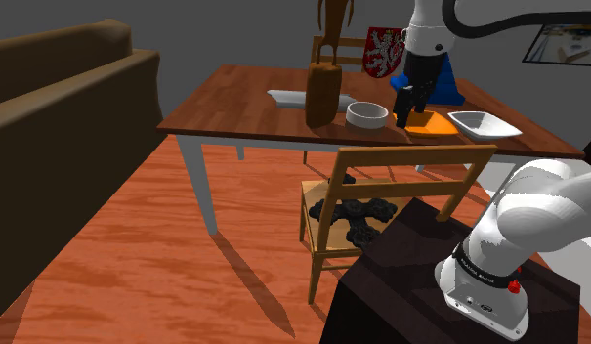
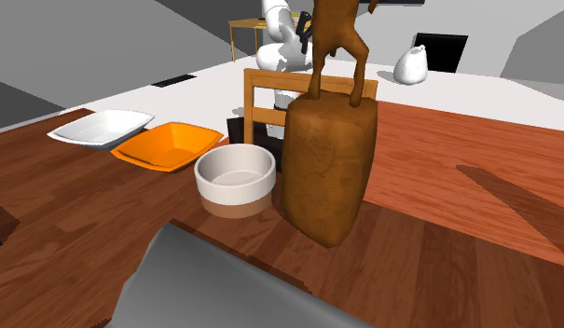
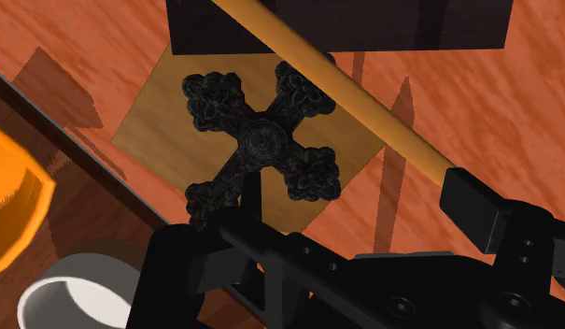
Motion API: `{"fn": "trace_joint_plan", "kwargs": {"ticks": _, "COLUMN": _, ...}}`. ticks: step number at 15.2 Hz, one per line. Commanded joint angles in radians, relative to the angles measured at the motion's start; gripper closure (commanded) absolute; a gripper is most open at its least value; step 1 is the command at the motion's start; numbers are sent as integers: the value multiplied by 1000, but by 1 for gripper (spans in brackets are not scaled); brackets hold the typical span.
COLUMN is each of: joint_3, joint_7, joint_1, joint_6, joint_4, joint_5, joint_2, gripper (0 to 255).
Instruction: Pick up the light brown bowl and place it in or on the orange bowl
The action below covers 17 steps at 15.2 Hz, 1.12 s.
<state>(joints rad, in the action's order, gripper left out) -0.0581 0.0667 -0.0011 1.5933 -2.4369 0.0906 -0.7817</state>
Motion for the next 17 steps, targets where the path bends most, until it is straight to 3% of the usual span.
{"fn": "trace_joint_plan", "kwargs": {"ticks": 1, "joint_3": 0, "joint_7": 0, "joint_1": 0, "joint_6": 0, "joint_4": 0, "joint_5": 0, "joint_2": 0, "gripper": 0}}
{"fn": "trace_joint_plan", "kwargs": {"ticks": 10, "joint_3": 146, "joint_7": -139, "joint_1": -50, "joint_6": 231, "joint_4": 62, "joint_5": 52, "joint_2": 260, "gripper": 0}}
{"fn": "trace_joint_plan", "kwargs": {"ticks": 17, "joint_3": 244, "joint_7": -258, "joint_1": -71, "joint_6": 370, "joint_4": 186, "joint_5": 30, "joint_2": 503, "gripper": 0}}
